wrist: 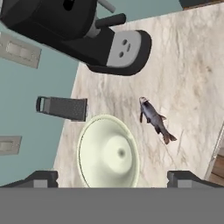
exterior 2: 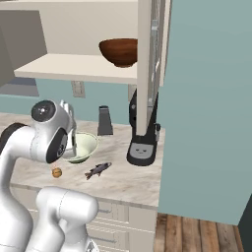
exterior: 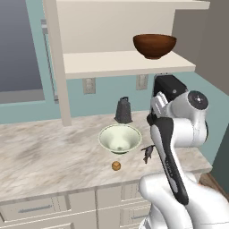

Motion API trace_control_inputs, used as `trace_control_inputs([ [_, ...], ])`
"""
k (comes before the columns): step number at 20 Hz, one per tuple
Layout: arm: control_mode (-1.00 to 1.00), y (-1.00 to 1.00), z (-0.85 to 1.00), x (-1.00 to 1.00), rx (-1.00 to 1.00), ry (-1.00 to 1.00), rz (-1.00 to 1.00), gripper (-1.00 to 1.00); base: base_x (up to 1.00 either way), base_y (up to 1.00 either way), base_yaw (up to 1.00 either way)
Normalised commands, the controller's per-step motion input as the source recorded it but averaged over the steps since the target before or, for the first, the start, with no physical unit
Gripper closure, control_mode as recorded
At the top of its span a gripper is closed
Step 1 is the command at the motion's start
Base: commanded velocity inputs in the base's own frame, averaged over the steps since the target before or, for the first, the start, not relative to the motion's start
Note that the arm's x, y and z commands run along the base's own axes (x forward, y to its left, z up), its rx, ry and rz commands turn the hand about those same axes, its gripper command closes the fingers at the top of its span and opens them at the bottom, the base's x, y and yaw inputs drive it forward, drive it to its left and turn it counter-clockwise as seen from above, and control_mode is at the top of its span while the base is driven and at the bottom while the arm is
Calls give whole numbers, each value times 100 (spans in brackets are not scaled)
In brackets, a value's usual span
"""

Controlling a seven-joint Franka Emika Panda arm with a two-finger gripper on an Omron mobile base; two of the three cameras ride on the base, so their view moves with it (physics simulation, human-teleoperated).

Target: Pick both bowls and place them on the counter. Then place the fish in one bowl and place the cookie dough ball in the other bowl.

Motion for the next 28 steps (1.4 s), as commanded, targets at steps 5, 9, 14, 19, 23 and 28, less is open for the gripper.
trace_control_inputs([
  [5,-100,-25,68,-19,1,1,0,-100,0,0,0],
  [9,-100,-18,75,-24,0,0,0,-100,0,0,0],
  [14,-100,-18,63,-13,0,0,0,-100,0,0,0],
  [19,-100,-19,58,-7,0,0,0,-100,0,0,0],
  [23,-100,-9,53,0,0,0,0,-100,0,0,0],
  [28,-100,-7,38,0,0,-12,-2,-100,0,0,0],
])
